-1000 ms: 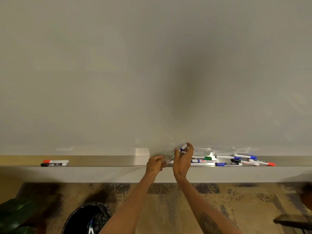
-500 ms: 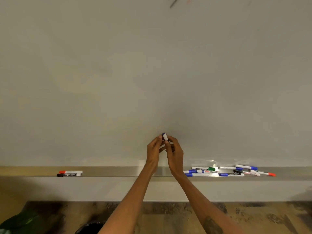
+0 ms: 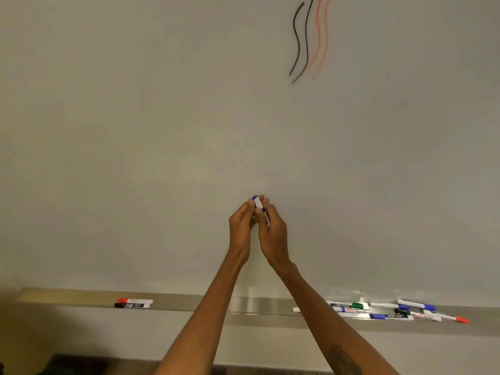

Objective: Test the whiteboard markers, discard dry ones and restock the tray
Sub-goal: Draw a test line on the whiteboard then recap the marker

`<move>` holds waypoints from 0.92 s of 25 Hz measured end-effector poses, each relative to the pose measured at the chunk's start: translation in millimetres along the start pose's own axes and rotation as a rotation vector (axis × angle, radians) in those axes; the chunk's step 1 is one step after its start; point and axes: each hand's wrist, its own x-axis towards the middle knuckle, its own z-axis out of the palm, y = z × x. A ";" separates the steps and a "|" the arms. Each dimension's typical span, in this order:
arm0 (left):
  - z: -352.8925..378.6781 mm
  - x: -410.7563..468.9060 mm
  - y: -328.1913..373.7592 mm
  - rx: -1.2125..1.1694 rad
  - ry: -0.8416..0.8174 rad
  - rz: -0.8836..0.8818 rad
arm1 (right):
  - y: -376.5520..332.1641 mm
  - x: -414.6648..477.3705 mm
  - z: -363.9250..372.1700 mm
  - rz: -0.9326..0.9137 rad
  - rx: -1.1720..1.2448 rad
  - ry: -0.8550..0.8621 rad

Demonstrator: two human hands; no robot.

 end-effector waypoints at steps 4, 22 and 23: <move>8.6 17.2 39.0 0.015 0.007 0.103 | -20.1 21.2 4.4 -0.065 -0.154 0.038; 78.0 67.0 190.6 -0.013 -0.039 0.601 | -134.3 94.0 -75.0 -0.264 0.183 0.053; 81.4 70.9 200.0 0.005 -0.004 0.650 | -141.3 98.8 -85.0 -0.278 0.229 0.078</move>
